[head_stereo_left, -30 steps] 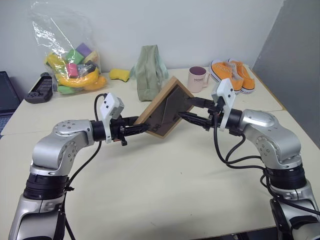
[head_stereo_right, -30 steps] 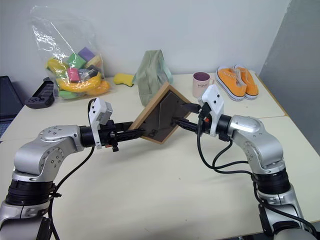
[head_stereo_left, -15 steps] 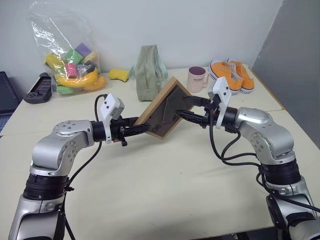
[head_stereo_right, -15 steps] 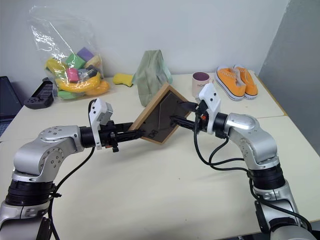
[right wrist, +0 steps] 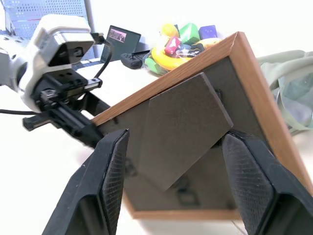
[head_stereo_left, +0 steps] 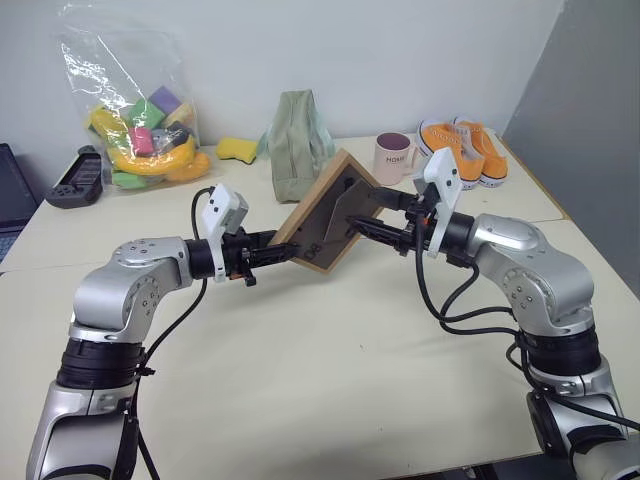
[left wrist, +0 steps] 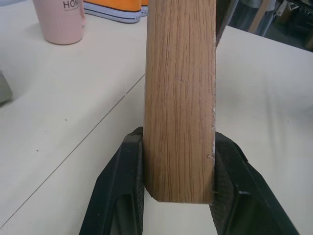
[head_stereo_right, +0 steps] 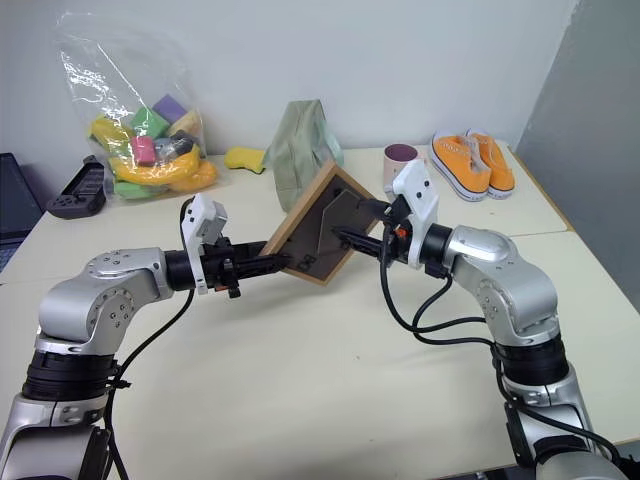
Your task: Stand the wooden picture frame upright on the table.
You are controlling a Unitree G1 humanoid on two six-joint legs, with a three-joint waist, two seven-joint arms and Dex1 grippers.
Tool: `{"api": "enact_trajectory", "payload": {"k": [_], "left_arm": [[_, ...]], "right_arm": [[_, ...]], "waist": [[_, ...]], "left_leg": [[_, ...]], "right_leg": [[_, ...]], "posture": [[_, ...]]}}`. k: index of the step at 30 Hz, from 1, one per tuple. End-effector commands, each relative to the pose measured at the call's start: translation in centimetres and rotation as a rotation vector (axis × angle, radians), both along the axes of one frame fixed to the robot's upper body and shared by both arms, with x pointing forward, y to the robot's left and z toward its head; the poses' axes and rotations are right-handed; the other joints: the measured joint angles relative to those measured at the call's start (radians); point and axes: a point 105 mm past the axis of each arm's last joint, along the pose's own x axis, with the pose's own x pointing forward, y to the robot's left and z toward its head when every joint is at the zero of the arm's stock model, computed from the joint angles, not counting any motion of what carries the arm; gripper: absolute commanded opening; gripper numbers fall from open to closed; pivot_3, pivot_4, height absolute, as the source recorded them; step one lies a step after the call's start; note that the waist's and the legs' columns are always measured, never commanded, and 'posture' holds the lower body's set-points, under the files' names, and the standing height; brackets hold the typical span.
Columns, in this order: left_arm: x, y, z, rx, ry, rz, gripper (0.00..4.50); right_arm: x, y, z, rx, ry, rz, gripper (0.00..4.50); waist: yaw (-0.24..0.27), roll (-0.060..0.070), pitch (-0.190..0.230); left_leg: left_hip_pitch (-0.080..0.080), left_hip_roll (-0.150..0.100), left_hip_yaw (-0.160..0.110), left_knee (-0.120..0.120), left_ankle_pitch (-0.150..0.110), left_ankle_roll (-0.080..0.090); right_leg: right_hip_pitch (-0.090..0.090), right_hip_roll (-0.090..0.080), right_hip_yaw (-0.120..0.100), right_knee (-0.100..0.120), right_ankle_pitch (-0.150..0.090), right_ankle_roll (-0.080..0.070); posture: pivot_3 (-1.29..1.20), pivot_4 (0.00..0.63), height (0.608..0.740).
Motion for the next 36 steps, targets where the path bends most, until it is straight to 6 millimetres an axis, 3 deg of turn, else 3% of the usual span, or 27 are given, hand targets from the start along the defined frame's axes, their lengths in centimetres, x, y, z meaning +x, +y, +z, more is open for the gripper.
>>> {"api": "enact_trajectory", "payload": {"k": [1,13,24,36], "left_arm": [[0.3,-0.2,1.9,-0.006,-0.078,-0.021,1.29],[0.9,-0.5,2.6,-0.028,-0.080,-0.021,1.29],[0.3,-1.1,2.8,-0.034,-0.075,-0.046,1.29],[0.8,-0.7,2.3,-0.033,-0.060,-0.027,1.29]], "right_arm": [[-0.8,-0.6,1.2,0.028,-0.034,-0.022,3.01],[-0.4,-1.1,0.2,0.015,-0.007,-0.070,3.01],[1.1,0.7,-0.4,0.000,-0.019,-0.017,3.01],[-0.4,1.4,0.5,0.027,-0.031,0.013,3.01]], "waist": [[0.000,0.000,0.000],[-0.002,0.000,0.000],[-0.007,0.000,0.000],[-0.010,0.000,0.000]], "left_leg": [[0.000,0.000,0.000,0.000,0.000,0.000],[0.000,0.000,0.000,0.000,0.000,0.000],[0.000,0.000,0.000,0.000,0.000,0.000],[0.000,0.000,0.000,0.000,0.000,0.000]], "right_leg": [[0.000,0.000,0.000,0.000,0.000,0.000],[0.000,0.000,0.000,0.000,0.000,0.000],[0.000,0.000,0.000,0.000,0.000,0.000],[0.000,0.000,0.000,0.001,0.000,0.000]], "posture": [[0.00,0.150,0.740],[0.00,0.150,0.740],[0.00,0.150,0.740],[0.00,0.150,0.740]]}}
